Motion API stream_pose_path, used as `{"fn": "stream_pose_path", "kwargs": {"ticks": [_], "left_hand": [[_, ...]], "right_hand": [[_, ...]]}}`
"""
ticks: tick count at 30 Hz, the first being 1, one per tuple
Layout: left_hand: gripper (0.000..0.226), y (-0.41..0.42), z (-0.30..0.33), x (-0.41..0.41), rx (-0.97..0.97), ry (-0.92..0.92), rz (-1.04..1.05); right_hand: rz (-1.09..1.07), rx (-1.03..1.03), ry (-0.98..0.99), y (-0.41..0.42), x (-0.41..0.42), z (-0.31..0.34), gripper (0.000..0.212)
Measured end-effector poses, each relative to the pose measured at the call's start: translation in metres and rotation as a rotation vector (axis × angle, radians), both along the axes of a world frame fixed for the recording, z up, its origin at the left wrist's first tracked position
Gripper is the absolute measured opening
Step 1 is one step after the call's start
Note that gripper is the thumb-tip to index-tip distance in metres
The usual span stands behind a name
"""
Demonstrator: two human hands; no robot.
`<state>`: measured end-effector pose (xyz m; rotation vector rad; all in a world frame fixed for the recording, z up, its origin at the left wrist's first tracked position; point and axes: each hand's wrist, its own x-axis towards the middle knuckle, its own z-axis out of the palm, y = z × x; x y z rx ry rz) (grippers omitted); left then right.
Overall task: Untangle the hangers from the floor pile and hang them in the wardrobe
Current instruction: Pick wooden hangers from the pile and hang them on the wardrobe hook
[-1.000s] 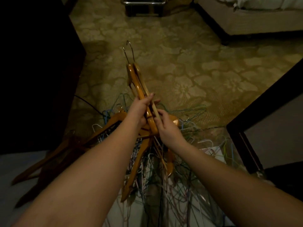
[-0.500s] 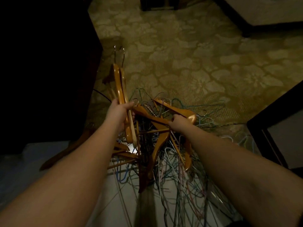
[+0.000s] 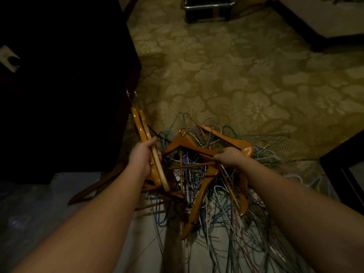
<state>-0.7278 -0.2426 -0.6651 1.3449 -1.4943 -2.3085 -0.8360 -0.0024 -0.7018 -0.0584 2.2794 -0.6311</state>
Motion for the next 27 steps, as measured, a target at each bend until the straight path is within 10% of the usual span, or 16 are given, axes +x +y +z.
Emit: {"fn": "stream_pose_path", "kwargs": {"ticks": [6,16,27], "left_hand": [[0.019,0.02,0.008,-0.02,0.006,0.089,0.017],[0.027,0.062,0.006,-0.054,0.113,0.133,-0.065],[0.047,0.087,0.003,-0.061,0.19,0.105,-0.051]], "right_hand": [[-0.284,-0.418,-0.054,0.017,-0.007,0.015,0.023],[-0.093,-0.35,0.401,-0.002,0.04,0.039,0.023],[0.078,-0.512,0.374,0.003,0.08,0.025,0.035]]}}
